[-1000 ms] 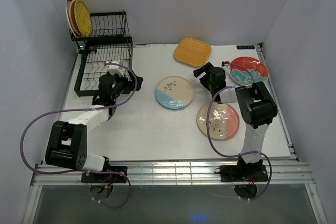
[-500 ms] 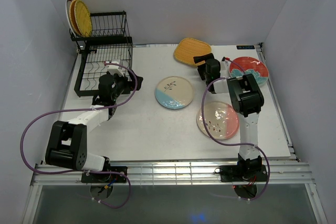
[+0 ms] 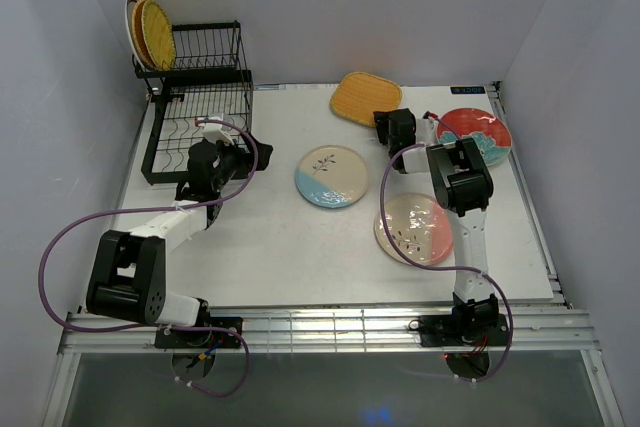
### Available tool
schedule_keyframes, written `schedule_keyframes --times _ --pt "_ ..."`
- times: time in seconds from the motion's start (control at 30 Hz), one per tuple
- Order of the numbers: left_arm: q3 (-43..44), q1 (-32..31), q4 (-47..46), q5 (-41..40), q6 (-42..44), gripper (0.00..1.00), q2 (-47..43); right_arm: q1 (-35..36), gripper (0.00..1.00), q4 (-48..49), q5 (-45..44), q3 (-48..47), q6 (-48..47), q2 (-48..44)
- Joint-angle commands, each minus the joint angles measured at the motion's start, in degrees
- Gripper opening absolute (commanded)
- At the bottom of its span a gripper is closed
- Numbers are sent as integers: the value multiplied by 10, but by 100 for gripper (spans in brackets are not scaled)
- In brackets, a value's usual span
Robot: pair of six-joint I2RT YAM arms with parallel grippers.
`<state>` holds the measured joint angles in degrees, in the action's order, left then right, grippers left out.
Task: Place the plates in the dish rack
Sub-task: Pick up the plate from the corner of the board.
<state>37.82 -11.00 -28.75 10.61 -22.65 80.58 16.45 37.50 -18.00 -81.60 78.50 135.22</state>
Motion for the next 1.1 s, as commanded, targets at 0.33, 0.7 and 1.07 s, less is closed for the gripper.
schedule_keyframes --times 0.33,0.7,1.07 --pt "-11 -3 -4 30 -71 96 -5 -3 8 111 -2 100 12 -47" --pt "-11 -3 -4 57 -107 98 -1 1 8 252 73 249 -28 -165" --pt "-5 -3 -4 107 -109 98 9 17 8 367 170 362 -52 -256"
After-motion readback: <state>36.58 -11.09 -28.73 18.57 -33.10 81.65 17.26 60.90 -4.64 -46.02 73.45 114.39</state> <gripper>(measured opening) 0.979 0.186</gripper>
